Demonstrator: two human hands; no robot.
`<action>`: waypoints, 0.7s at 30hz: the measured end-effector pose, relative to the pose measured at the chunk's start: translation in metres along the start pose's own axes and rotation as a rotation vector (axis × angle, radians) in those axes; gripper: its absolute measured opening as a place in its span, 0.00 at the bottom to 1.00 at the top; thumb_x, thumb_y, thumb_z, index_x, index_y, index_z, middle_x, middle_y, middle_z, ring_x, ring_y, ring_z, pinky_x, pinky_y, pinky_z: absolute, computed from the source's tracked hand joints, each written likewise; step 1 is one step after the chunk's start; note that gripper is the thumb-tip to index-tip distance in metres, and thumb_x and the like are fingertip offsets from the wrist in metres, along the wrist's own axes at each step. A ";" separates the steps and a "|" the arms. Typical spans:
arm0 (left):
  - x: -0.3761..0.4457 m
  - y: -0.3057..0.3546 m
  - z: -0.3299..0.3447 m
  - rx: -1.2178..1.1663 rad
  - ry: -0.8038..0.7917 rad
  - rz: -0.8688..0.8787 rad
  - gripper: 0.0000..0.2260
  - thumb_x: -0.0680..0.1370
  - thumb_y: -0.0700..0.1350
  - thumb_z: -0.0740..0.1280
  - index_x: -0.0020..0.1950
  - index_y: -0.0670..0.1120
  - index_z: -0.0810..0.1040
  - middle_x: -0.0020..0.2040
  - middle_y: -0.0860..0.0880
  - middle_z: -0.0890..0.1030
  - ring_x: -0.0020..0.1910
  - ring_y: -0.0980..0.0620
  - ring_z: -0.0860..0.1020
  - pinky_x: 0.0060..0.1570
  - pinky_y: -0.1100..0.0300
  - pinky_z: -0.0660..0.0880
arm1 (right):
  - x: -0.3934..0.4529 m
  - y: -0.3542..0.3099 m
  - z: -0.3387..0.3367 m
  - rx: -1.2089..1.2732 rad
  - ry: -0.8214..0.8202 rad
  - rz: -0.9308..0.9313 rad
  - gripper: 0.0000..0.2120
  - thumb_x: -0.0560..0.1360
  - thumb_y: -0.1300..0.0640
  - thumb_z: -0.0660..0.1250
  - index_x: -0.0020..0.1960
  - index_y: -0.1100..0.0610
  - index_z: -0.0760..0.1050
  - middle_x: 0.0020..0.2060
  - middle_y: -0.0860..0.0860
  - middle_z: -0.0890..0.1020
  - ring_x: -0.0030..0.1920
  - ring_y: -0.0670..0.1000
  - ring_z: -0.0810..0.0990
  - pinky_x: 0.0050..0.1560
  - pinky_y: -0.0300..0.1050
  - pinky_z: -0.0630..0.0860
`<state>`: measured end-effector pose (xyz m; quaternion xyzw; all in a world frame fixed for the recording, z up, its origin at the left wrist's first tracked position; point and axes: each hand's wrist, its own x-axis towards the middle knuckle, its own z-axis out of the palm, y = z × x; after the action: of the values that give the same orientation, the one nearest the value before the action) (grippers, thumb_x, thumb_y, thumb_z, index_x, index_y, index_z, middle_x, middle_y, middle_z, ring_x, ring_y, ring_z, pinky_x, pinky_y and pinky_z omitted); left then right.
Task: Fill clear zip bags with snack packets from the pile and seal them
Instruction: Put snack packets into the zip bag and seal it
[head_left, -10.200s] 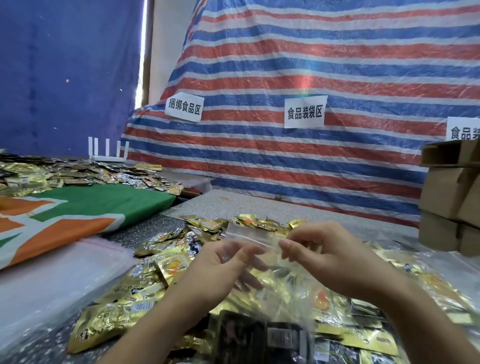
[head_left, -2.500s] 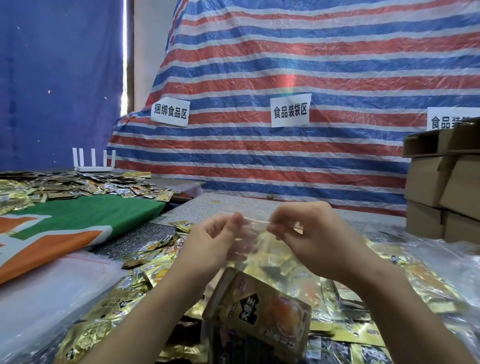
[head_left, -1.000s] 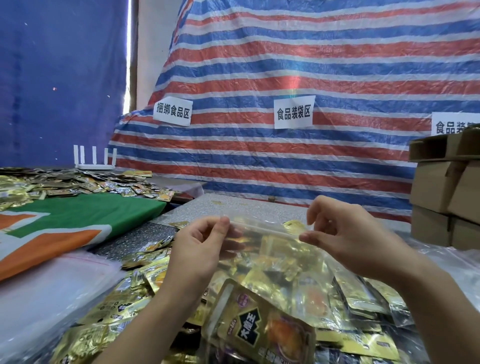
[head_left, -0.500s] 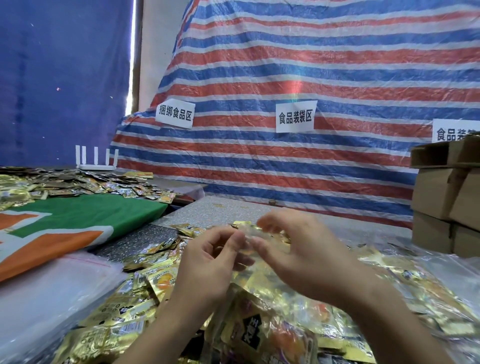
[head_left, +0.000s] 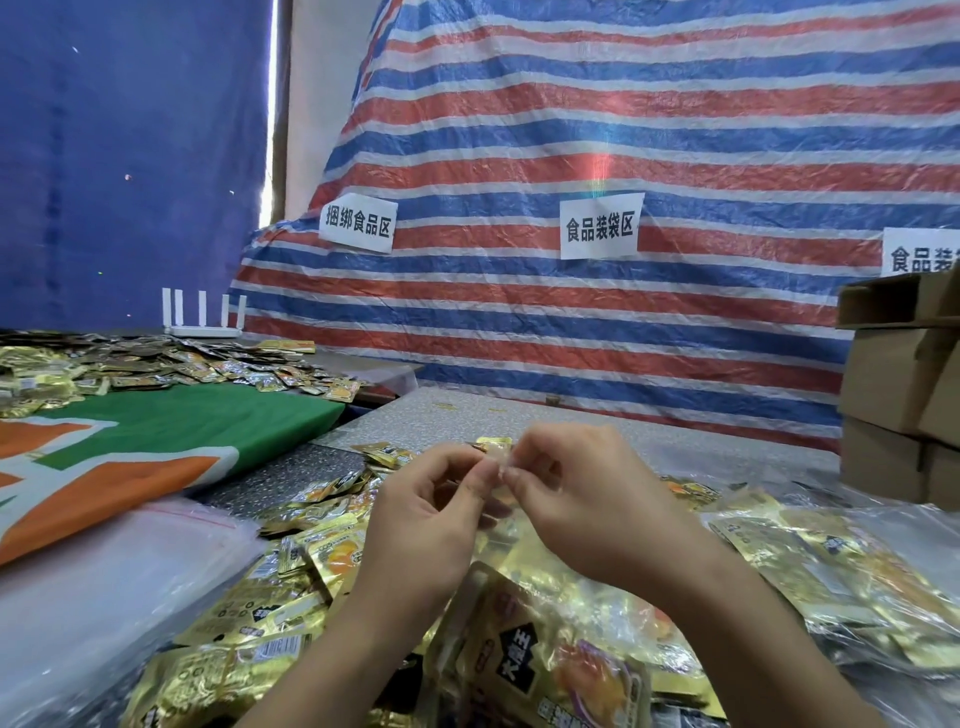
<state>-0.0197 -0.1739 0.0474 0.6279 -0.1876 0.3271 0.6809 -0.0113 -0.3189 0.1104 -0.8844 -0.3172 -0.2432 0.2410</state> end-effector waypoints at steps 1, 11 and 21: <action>0.000 0.000 0.000 -0.007 -0.002 -0.006 0.05 0.73 0.49 0.68 0.42 0.51 0.83 0.36 0.44 0.84 0.35 0.48 0.83 0.33 0.63 0.78 | 0.000 0.000 0.000 0.011 0.003 0.001 0.05 0.79 0.51 0.66 0.45 0.50 0.78 0.38 0.44 0.80 0.40 0.44 0.78 0.44 0.50 0.79; 0.001 0.000 0.001 0.027 0.023 -0.004 0.07 0.77 0.42 0.68 0.42 0.51 0.84 0.36 0.44 0.84 0.34 0.48 0.83 0.33 0.63 0.78 | -0.002 -0.001 0.004 -0.012 0.032 -0.021 0.06 0.79 0.51 0.65 0.45 0.50 0.77 0.37 0.44 0.78 0.40 0.46 0.76 0.43 0.51 0.77; 0.000 -0.001 0.000 0.137 0.058 0.035 0.07 0.79 0.40 0.68 0.44 0.50 0.82 0.37 0.49 0.84 0.37 0.51 0.83 0.38 0.61 0.79 | -0.004 -0.007 0.010 -0.104 0.073 -0.028 0.08 0.79 0.51 0.64 0.42 0.49 0.74 0.36 0.44 0.77 0.38 0.48 0.75 0.37 0.48 0.73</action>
<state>-0.0192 -0.1744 0.0464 0.6600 -0.1559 0.3691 0.6355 -0.0156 -0.3100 0.1021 -0.8818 -0.3073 -0.2948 0.2026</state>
